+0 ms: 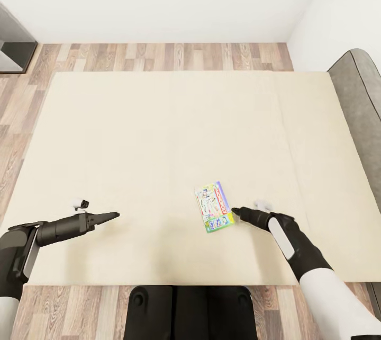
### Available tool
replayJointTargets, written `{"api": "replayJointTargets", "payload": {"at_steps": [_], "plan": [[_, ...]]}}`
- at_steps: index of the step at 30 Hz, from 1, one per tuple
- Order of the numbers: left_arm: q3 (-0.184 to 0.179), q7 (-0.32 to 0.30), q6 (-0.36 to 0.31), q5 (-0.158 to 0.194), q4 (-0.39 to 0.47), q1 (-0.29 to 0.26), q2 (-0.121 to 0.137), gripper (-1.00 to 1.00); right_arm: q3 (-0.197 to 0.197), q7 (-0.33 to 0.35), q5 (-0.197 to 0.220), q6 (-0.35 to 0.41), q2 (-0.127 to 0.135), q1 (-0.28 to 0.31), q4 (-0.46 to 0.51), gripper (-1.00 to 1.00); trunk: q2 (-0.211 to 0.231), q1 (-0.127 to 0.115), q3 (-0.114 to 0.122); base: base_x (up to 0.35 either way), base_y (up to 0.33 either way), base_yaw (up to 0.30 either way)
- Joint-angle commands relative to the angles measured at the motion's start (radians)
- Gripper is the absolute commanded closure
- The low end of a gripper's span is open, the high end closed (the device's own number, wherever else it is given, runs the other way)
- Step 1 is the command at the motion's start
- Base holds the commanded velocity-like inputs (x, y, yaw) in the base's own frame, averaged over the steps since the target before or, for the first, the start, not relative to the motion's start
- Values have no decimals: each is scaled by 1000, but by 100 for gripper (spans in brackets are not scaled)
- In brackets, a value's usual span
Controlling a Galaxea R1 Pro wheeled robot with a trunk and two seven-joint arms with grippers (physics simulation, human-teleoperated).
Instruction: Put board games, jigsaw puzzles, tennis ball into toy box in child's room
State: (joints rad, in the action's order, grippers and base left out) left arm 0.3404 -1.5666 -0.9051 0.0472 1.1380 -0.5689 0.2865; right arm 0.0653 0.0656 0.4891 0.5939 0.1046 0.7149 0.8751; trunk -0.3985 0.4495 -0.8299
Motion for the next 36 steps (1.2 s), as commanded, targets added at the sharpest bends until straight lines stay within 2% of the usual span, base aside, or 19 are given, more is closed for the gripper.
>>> {"api": "replayJointTargets", "payload": {"at_steps": [1,8,13,18,22,24,26,31,36], "plan": [[0,-4,-11,-1,1,0,0,-100,2,-1,-2,11,1,11,1,-100,-1,1,-1,0,0,0],[0,-4,-11,-1,0,0,0,-100,2,-41,-1,78,-5,91,0,-100,-1,1,-1,0,0,0],[1,-4,-11,0,0,0,0,-100,2,-56,-2,106,-38,118,-6,-100,-1,1,-1,0,0,0],[2,-4,-11,0,0,0,1,-100,2,-61,-3,110,-54,139,-19,-100,-1,1,-1,0,0,0],[2,-4,-11,0,0,0,2,-100,7,-71,-4,109,-76,168,-51,-100,-1,1,-1,0,0,0],[2,-4,-11,0,0,0,2,-100,18,-78,-12,105,-92,192,-86,-100,-1,1,-1,0,0,0],[2,-4,-11,0,0,0,2,-100,37,-84,-40,93,-108,226,-145,-100,-1,1,-1,0,0,0],[2,-4,-11,0,0,0,2,-100,51,-88,-86,70,-121,256,-201,-100,-1,1,-1,0,0,0],[3,-4,-11,0,0,0,2,-100,54,-88,-97,63,-127,262,-215,-100,-1,1,-1,0,0,0]]}}
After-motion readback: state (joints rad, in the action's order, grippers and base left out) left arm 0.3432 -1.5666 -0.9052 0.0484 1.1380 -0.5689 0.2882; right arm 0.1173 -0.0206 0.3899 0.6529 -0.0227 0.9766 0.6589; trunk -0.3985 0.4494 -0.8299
